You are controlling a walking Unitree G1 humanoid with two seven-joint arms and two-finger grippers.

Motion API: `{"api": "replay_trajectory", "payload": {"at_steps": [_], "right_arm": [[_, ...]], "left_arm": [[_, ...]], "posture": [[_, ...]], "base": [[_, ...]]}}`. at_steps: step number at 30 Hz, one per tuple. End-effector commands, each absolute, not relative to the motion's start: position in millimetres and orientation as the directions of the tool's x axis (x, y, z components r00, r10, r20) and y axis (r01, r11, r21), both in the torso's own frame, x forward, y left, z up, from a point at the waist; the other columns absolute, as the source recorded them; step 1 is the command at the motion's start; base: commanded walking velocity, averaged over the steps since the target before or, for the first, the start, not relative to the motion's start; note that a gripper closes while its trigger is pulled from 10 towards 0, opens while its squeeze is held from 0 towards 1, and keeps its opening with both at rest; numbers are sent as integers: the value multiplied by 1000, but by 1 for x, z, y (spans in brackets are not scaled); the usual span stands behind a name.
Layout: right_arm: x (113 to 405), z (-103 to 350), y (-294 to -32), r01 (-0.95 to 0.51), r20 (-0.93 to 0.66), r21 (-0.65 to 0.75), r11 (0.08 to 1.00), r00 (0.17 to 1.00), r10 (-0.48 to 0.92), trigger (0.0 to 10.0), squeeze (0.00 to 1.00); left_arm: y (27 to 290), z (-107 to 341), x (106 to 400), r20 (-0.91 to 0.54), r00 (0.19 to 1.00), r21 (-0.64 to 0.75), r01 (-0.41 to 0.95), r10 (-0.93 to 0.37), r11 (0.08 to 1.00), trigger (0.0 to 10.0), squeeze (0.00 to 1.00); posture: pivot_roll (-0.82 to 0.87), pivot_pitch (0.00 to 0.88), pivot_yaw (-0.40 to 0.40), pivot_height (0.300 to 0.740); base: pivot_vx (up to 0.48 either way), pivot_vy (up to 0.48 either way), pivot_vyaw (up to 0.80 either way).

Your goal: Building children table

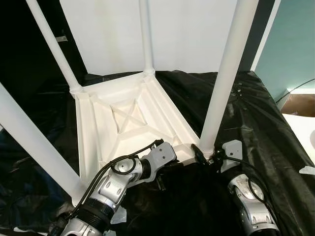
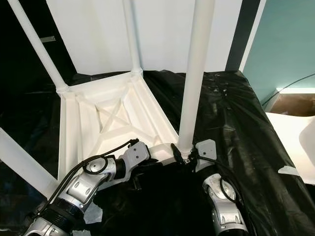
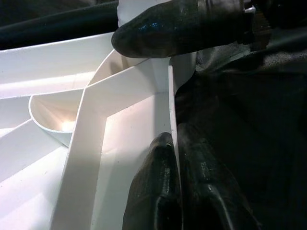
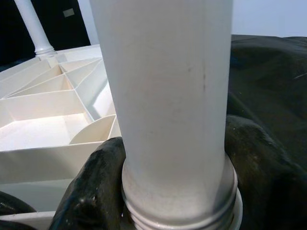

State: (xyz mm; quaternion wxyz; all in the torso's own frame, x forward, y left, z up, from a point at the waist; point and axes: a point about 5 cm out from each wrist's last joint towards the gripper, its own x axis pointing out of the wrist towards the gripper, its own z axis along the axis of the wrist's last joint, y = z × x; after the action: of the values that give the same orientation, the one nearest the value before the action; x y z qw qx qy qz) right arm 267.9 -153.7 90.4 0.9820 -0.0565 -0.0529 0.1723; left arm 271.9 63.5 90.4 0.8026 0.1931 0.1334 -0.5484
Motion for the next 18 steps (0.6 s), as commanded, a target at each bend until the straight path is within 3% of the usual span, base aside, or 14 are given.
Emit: {"api": "replay_trajectory", "payload": {"at_steps": [1,2,4,5,6,10,11,12,14,16,17,18], "right_arm": [[273,95,-158,-316,83,-137,939,941,329,0,0],[273,95,-154,-354,68,-154,922,928,367,3686,0],[272,94,-150,-386,50,-170,907,916,399,3686,0],[272,95,-149,-423,48,-170,890,898,436,10000,0],[274,97,-151,-451,47,-160,878,885,463,10000,1000],[284,107,-157,-493,49,-165,854,861,506,10000,1000],[289,111,-159,-505,45,-182,844,853,520,10000,639],[294,114,-161,-527,35,-198,826,839,544,10000,0],[297,118,-160,-576,21,-214,789,804,594,10000,0],[296,123,-157,-699,-24,-236,675,699,715,10000,0],[296,123,-157,-699,-24,-236,675,699,715,10000,0],[294,124,-156,-749,-57,-248,615,645,762,10000,0]], "left_arm": [[83,44,256,-604,304,32,933,-736,359,10000,0],[81,45,257,-603,302,33,934,-739,355,10000,0],[80,45,258,-601,300,34,936,-741,351,10000,0],[80,45,258,-602,300,36,936,-740,350,10000,0],[81,46,259,-603,301,38,936,-739,351,10000,0],[82,45,259,-604,303,40,935,-737,352,10000,0],[82,45,258,-605,303,39,935,-736,353,10000,0],[82,44,258,-606,303,38,935,-736,354,10000,0],[82,44,258,-606,303,37,934,-735,354,10000,0],[82,44,258,-605,304,38,934,-736,355,10000,0],[82,44,258,-605,304,38,934,-736,355,10000,0],[82,44,258,-604,305,38,934,-736,356,10000,0]], "posture": [[6,0,34,740],[-8,0,44,740],[-8,0,44,740],[-10,0,44,740],[-9,0,43,740],[-9,0,43,740],[-9,0,39,740],[-8,0,36,740],[-8,0,36,740],[-5,0,32,740],[-5,0,32,740],[-3,0,31,740]], "base": [[0,0,0],[0,0,0],[0,0,0],[0,0,0],[0,0,0],[0,0,0],[0,0,0],[0,0,0],[0,0,0],[0,0,0],[0,0,0],[0,0,0]]}}
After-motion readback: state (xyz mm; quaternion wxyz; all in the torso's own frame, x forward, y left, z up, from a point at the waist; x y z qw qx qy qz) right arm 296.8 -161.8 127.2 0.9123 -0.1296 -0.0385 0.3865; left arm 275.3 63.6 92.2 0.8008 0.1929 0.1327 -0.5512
